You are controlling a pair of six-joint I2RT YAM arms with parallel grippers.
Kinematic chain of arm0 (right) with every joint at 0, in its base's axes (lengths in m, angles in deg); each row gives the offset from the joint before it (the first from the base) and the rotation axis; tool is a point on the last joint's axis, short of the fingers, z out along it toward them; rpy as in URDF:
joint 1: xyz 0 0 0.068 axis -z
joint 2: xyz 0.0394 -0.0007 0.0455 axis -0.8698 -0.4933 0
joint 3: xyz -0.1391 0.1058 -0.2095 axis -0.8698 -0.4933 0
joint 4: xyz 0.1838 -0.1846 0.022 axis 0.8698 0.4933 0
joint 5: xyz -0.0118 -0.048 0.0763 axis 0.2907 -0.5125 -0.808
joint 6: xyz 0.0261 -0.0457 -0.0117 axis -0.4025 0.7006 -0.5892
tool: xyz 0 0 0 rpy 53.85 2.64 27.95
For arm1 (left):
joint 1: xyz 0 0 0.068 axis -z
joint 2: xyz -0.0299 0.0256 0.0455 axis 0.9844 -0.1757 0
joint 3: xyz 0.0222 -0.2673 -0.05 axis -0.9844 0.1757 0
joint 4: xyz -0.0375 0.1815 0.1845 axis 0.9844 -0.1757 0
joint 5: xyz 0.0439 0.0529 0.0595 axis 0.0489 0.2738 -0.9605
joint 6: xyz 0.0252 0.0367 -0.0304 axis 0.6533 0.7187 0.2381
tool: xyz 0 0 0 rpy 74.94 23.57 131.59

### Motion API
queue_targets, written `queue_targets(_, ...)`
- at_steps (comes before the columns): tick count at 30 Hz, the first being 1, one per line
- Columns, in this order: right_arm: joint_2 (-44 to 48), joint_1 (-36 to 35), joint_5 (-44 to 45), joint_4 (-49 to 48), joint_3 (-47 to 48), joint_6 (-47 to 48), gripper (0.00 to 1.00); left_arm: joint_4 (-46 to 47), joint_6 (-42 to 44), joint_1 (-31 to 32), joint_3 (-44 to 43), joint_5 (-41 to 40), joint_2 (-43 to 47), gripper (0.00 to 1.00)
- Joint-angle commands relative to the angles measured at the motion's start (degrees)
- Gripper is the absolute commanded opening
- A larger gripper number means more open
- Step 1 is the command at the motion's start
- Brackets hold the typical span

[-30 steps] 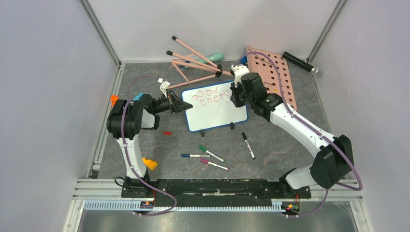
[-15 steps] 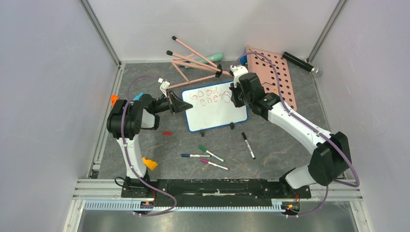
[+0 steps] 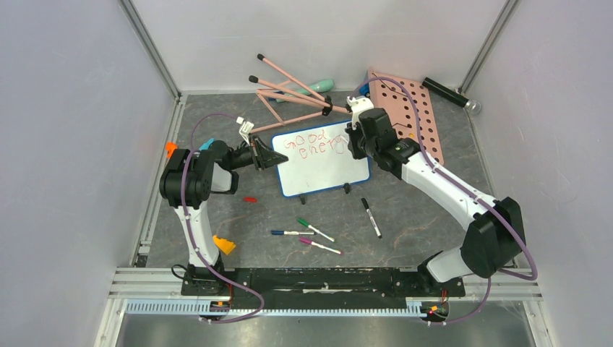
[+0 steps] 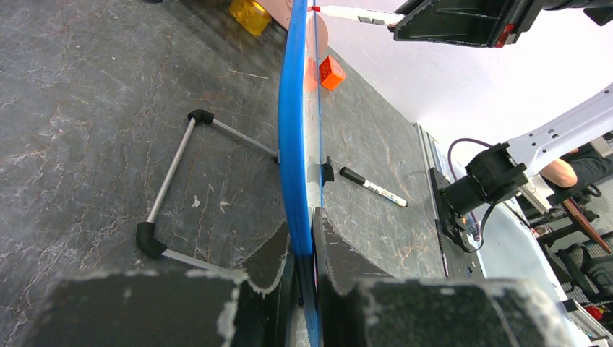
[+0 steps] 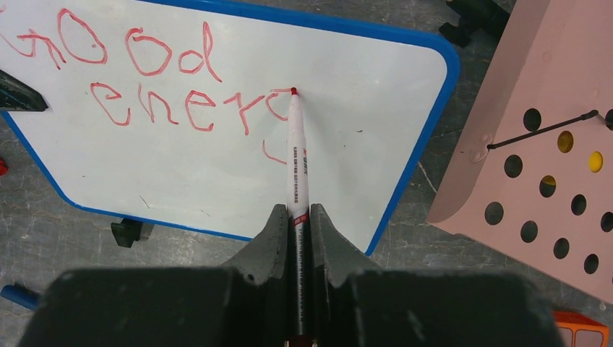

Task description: Write a sentence on the whiteboard

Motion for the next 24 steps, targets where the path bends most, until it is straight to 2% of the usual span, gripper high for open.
queue_targets(1, 1.0, 1.0, 3.0, -1.1, -0.2, -0.3, 0.00, 3.9, 4.8, -0.5, -1.1, 0.9, -1.1, 0.02)
queue_targets(14, 10.2, 1.3, 0.6, -6.9, -5.5, 1.1, 0.00, 3.9, 4.8, -0.5, -1.1, 0.9, -1.0, 0.02)
queue_targets(24, 7.7, 2.2, 1.3, -4.3, -5.9, 0.9, 0.00, 3.9, 4.8, -0.4, -1.1, 0.9, -1.0, 0.02)
